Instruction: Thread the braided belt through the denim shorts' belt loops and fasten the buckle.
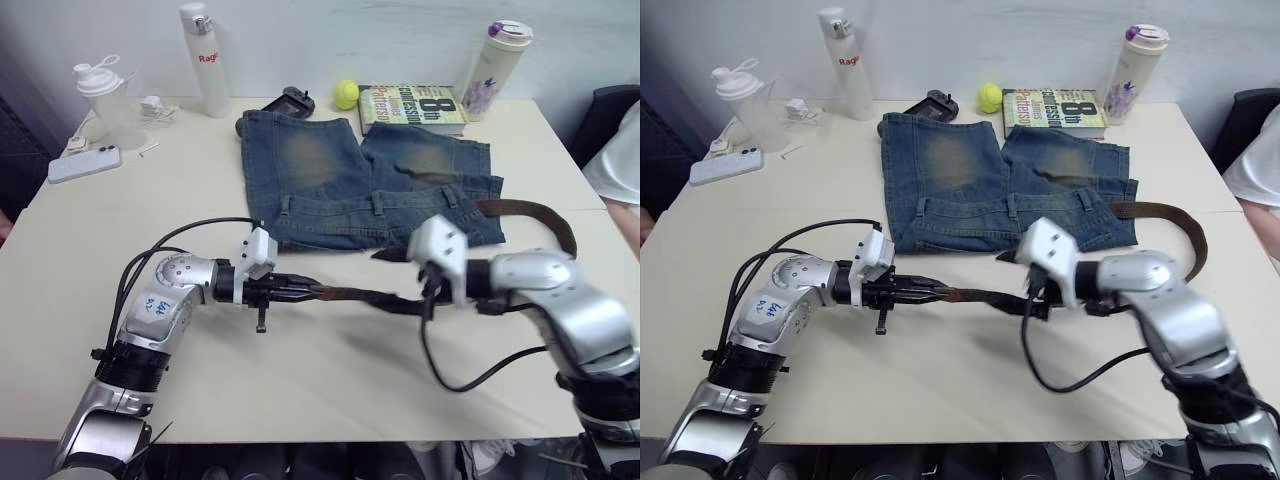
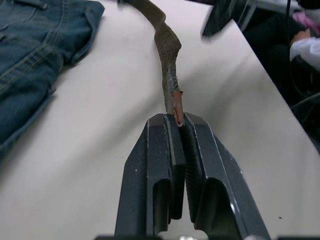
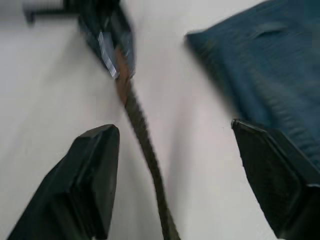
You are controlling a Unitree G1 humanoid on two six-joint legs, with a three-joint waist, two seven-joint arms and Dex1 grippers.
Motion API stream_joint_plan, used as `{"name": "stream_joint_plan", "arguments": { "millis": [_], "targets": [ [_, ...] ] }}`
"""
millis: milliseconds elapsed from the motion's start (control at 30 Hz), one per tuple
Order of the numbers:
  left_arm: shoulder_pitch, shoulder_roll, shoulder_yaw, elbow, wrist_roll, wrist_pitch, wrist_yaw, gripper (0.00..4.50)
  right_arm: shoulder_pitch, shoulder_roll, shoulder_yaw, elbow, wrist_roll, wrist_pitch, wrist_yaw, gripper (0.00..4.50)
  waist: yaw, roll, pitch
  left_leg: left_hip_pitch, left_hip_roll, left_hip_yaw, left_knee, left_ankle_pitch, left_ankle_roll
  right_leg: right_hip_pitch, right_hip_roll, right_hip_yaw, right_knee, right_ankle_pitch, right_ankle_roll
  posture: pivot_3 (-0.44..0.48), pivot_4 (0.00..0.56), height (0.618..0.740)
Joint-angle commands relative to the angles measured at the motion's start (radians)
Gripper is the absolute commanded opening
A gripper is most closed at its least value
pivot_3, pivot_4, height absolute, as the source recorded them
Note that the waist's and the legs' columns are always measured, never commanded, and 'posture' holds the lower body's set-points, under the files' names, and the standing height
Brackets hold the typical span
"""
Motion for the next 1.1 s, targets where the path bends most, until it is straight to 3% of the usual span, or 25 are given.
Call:
{"name": "stream_joint_plan", "arguments": {
  "millis": [33, 100, 200, 300, 400, 500, 633, 767, 1033, 1100],
  "targets": [
    [-0.023, -0.025, 0.065, 0.002, -0.094, 0.103, 0.013, 0.00, 0.072, 0.016, -0.224, -0.053, 0.277, 0.148, -0.014, 3.58, 0.006, 0.000, 0.000, 0.000, 0.000, -0.001, 0.000, 0.000, 0.001, 0.000, 0.000, 0.000, 0.000, 0.000, 0.000, 0.000, 0.150, 0.740],
    [-0.022, -0.066, 0.110, 0.002, -0.179, 0.214, 0.053, 0.00, 0.124, 0.060, -0.337, -0.057, 0.502, 0.217, -0.069, 3.58, 0.006, 0.000, 0.000, -0.001, 0.000, -0.001, 0.000, -0.001, 0.001, 0.000, 0.000, 0.000, 0.000, 0.000, 0.000, 0.000, 0.150, 0.740],
    [-0.015, -0.125, 0.190, 0.007, -0.304, 0.386, 0.138, 0.00, 0.235, 0.087, -0.396, -0.102, 0.792, 0.253, -0.161, 3.58, 0.005, 0.000, 0.000, -0.001, 0.000, -0.001, 0.000, -0.001, 0.001, 0.001, 0.000, 0.000, 0.000, 0.000, 0.000, 0.000, 0.150, 0.740],
    [0.033, -0.144, 0.217, -0.070, -0.392, 0.501, 0.180, 0.00, 0.318, 0.165, -0.269, -0.114, 0.968, 0.248, -0.459, 3.58, -0.011, 0.000, 0.000, 0.000, 0.000, -0.002, 0.000, -0.001, 0.002, 0.001, 0.000, 0.000, 0.000, 0.000, 0.000, 0.000, 0.150, 0.740],
    [0.053, -0.175, 0.259, -0.107, -0.477, 0.588, 0.252, 0.00, 0.368, 0.294, -0.121, -0.106, 0.978, 0.203, -0.723, 3.58, -0.018, 0.000, 0.000, 0.000, 0.000, -0.002, 0.000, 0.000, 0.000, 0.000, 0.001, 0.001, 0.000, 0.000, 0.000, 0.000, 0.150, 0.740],
    [0.071, -0.192, 0.281, -0.134, -0.520, 0.630, 0.301, 0.00, 0.368, 0.444, -0.078, -0.065, 1.034, 0.090, -0.907, 3.58, -0.018, 0.001, 0.000, 0.000, 0.000, -0.002, -0.001, 0.001, -0.002, -0.002, 0.001, 0.002, 0.000, 0.000, 0.000, 0.000, 0.150, 0.740],
    [0.082, -0.213, 0.313, -0.147, -0.578, 0.674, 0.359, 0.00, 0.368, 0.579, -0.075, -0.016, 1.076, -0.040, -1.023, 3.58, -0.011, 0.001, 0.000, 0.000, -0.001, -0.002, -0.001, 0.001, -0.002, -0.002, 0.001, 0.003, 0.000, 0.000, 0.000, 0.000, 0.150, 0.740],
    [0.106, -0.212, 0.305, -0.181, -0.592, 0.689, 0.380, 0.00, 0.356, 0.646, -0.089, -0.020, 1.126, -0.137, -1.065, 3.58, -0.010, 0.001, 0.001, 0.000, -0.001, -0.001, -0.001, 0.001, -0.001, -0.002, 0.001, 0.004, 0.001, 0.000, 0.000, 0.000, 0.150, 0.740],
    [0.096, -0.201, 0.307, -0.180, -0.590, 0.681, 0.397, 0.00, 0.362, 0.635, -0.049, -0.047, 1.157, -0.190, -1.068, 3.58, -0.011, 0.001, 0.001, 0.000, -0.001, -0.001, -0.002, 0.001, -0.001, -0.003, 0.001, 0.005, 0.000, 0.000, 0.000, 0.000, 0.150, 0.740],
    [0.098, -0.194, 0.299, -0.187, -0.585, 0.679, 0.389, 0.00, 0.365, 0.629, -0.038, -0.046, 1.146, -0.193, -1.068, 3.08, -0.011, 0.001, 0.001, 0.000, -0.001, 0.000, -0.003, 0.001, -0.001, -0.003, 0.001, 0.006, 0.000, 0.000, 0.000, 0.000, 0.150, 0.740]
  ]
}}
